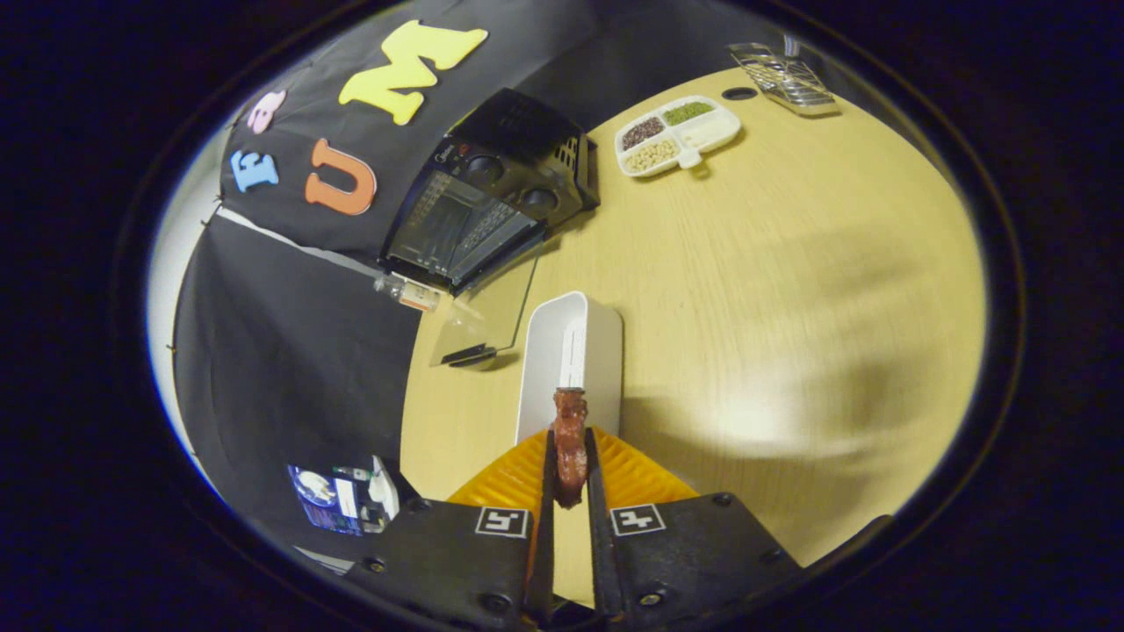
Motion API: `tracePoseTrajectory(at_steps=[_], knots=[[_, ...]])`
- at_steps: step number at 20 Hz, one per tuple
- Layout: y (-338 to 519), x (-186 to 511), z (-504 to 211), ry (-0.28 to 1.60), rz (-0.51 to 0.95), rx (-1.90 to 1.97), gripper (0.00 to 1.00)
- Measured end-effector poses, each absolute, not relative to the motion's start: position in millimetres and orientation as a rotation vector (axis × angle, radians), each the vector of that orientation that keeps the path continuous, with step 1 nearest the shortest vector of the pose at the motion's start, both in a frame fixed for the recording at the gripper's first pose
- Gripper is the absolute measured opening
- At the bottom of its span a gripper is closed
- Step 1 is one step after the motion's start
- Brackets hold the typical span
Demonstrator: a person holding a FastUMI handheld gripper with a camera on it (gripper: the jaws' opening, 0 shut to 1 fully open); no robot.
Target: Open the toaster oven, put the food inside, and close the toaster oven door.
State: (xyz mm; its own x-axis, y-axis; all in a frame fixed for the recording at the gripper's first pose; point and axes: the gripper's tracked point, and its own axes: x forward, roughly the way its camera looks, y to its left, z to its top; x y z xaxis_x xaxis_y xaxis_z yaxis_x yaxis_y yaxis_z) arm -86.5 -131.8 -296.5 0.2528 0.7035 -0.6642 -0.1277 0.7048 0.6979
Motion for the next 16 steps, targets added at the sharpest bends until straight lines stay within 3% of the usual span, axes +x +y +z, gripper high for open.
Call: tracePoseTrajectory(at_steps=[9, 16], knots=[[-118.8, -78.2, -243.9, 1.103, 0.573, 0.616, 0.17], [-33.5, -69.2, -213.3, 0.985, 0.545, 0.751, 0.17]])
